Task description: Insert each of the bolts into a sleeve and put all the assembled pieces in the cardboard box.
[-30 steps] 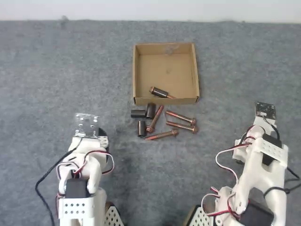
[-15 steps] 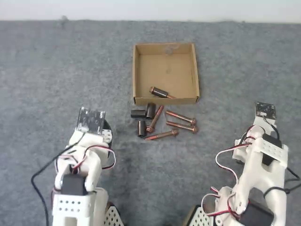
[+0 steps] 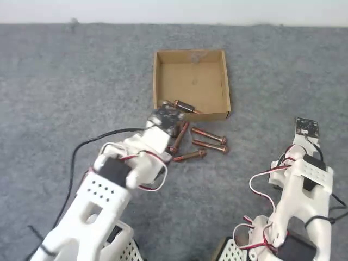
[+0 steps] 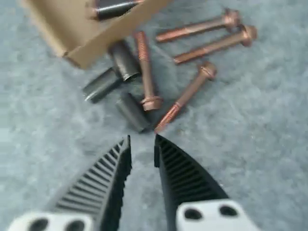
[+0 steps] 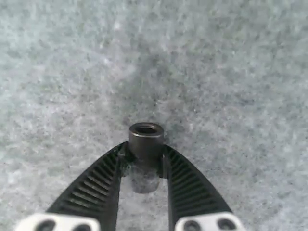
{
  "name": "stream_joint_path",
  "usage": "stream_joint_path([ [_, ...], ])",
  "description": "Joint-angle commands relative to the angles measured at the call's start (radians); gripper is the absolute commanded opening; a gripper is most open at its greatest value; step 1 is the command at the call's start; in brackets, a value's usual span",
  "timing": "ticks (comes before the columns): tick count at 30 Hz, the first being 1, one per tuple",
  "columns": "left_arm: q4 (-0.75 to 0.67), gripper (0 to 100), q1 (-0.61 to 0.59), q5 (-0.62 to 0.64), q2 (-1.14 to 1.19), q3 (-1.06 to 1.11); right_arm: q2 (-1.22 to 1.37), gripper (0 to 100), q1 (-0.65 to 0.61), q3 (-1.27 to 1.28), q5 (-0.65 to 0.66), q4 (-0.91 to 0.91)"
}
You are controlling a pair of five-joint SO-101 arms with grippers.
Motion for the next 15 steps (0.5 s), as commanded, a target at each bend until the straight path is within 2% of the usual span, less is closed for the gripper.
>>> stream_joint_path([
  [1, -0.074, 8, 0.048, -0.117, 0.071, -0.056, -0.047, 0.7, 0.015, -0.006, 0.014, -0.018],
  [3, -0.106, 8, 0.061, -0.16, 0.121, -0.058, -0.047, 0.7, 0.015, -0.006, 0.014, -0.018],
  [10, -0.282, 8, 0.15, -0.161, 0.334, -0.05, -0.047, 0.7, 0.015, 0.0, 0.015, -0.018],
  [15, -0.396, 8, 0.169, -0.166, 0.486, -0.071, -0.047, 0.7, 0.013, 0.002, 0.051, -0.018],
])
